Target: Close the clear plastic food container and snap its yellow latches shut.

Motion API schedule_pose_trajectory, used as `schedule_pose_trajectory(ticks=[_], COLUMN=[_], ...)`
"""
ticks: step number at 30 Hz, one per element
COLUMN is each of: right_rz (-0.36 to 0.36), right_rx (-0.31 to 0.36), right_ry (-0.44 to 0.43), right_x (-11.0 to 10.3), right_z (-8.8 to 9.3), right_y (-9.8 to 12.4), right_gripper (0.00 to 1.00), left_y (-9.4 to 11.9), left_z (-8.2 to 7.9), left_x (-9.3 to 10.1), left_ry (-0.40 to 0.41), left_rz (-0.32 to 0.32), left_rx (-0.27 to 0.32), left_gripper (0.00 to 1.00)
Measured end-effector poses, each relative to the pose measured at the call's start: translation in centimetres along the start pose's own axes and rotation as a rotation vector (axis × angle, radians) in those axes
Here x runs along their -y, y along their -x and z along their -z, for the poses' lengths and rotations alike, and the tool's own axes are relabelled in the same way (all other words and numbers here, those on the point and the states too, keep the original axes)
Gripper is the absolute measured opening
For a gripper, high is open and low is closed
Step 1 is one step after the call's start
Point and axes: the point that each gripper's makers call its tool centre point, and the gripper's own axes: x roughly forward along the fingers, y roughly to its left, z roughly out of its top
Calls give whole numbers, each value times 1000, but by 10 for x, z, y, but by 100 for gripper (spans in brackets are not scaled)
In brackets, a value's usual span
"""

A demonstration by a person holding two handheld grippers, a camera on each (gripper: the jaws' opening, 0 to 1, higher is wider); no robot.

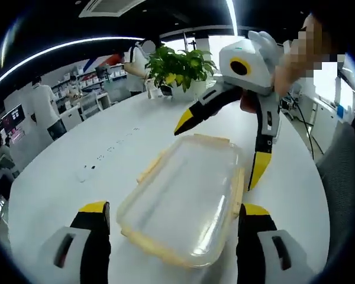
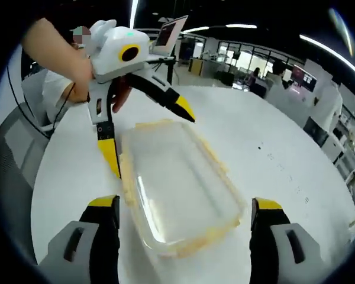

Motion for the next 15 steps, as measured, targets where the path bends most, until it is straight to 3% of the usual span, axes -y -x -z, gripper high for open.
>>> schedule_pose_trajectory(ticks=[7, 12, 15], right_rz=[56, 78, 85], right_rx=[60, 81, 89], right_ry=[-123, -164, -189], right_x=[-2, -6, -10], right_z=[3, 6, 6], right_y=[3, 5, 9], right_gripper=[93, 93, 93], left_y=[1, 7, 9], left_z=[11, 13, 17], left_x=[-4, -5, -3], left_ry=[20, 44, 110], left_rz=[-62, -104, -111], left_rx=[15, 38, 53], left_gripper=[85, 86, 85])
